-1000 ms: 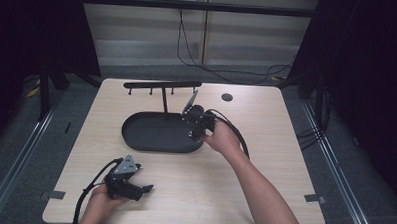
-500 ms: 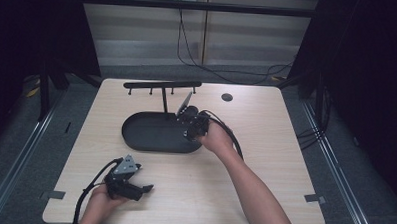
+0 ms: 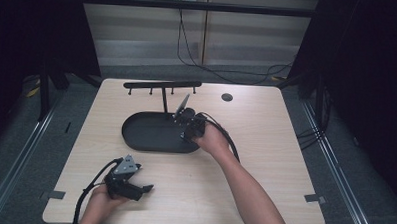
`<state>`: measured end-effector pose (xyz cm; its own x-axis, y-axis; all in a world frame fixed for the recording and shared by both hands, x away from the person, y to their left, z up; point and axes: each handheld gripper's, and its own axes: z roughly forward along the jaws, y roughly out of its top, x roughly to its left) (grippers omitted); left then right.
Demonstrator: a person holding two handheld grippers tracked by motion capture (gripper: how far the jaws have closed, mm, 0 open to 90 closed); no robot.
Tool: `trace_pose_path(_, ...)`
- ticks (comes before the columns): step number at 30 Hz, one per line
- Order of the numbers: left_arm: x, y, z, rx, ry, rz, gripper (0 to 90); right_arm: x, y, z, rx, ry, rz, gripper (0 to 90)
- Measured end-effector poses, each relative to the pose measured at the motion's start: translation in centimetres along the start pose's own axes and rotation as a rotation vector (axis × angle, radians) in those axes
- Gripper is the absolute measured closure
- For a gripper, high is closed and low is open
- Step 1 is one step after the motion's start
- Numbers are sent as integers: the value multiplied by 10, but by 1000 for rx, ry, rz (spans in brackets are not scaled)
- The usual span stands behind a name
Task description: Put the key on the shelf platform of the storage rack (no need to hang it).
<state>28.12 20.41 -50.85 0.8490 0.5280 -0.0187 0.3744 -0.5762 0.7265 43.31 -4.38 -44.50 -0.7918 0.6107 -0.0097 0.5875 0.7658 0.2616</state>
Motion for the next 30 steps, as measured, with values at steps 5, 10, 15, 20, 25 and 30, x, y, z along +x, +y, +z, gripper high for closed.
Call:
trace_pose_path(5, 0, 0, 0, 1, -1, -1, 123, 2, 1, 7, -6, 12, 13, 684)
trace_pose_path(10, 0, 0, 0, 0, 0, 1, 123, 1, 2, 12, -20, 21, 20, 684)
trace_pose_path(15, 0, 0, 0, 0, 0, 0, 123, 0, 3, 15, -30, 17, 15, 684)
trace_pose_path(20, 0, 0, 0, 1, -3, -3, 123, 0, 3, 18, -24, 12, 16, 683)
trace_pose_path(25, 0, 0, 0, 1, -3, -3, 123, 0, 3, 19, -40, 6, 17, 683)
trace_pose_path(30, 0, 0, 0, 0, -1, 0, 123, -2, 2, 21, -36, 12, 23, 681)
